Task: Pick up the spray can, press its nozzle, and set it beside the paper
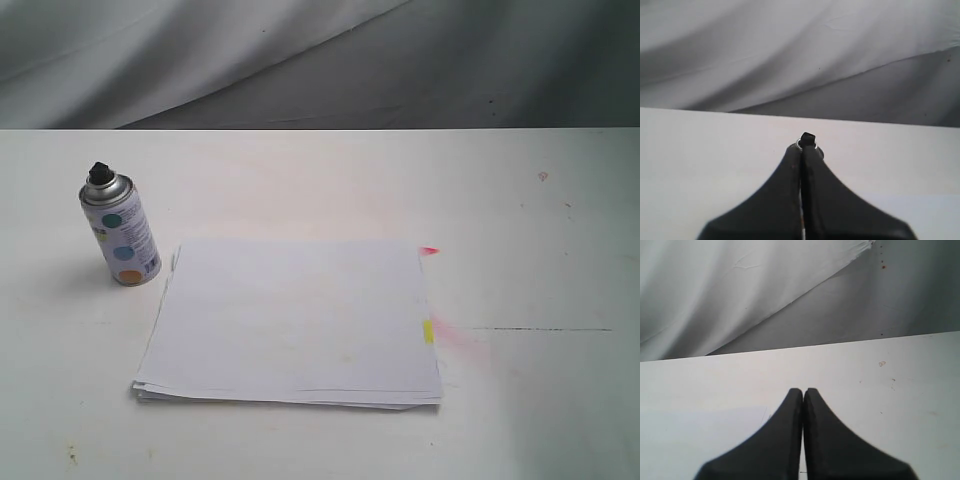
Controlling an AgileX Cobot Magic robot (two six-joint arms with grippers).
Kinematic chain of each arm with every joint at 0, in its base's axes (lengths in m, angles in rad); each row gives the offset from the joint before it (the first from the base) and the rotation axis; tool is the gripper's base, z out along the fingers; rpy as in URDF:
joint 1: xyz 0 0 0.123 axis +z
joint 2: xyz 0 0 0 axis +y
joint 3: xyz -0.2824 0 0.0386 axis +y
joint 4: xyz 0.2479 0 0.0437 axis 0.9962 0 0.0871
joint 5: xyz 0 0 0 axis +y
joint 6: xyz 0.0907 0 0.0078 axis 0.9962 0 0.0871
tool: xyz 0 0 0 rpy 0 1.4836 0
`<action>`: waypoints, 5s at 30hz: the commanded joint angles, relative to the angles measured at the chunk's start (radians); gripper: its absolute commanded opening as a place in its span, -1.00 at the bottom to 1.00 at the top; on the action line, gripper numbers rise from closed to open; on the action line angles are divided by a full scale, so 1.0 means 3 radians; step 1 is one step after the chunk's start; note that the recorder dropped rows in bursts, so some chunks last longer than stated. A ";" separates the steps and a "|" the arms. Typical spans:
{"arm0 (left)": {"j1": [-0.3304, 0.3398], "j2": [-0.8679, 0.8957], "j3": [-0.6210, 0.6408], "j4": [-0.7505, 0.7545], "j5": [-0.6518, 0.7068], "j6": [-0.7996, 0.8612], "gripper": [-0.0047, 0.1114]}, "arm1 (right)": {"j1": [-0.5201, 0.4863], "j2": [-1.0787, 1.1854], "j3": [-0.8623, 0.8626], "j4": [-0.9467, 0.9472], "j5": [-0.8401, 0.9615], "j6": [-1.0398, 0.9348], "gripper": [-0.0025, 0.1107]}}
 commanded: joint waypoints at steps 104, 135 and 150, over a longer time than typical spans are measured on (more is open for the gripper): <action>-0.0564 0.5297 -0.1043 -0.0377 -0.3760 0.0104 0.60 | -0.0025 -0.0002 0.0012 0.0018 -0.0014 -0.0003 -0.96; -0.0704 0.3540 -0.1312 -0.0230 -0.1418 0.1403 -0.92 | -0.0025 -0.0002 0.0012 0.0018 -0.0014 -0.0003 -0.96; -0.1873 0.3516 -0.1400 -0.3343 -0.1883 0.4893 -0.92 | -0.0025 -0.0002 0.0012 0.0018 -0.0014 -0.0003 -0.96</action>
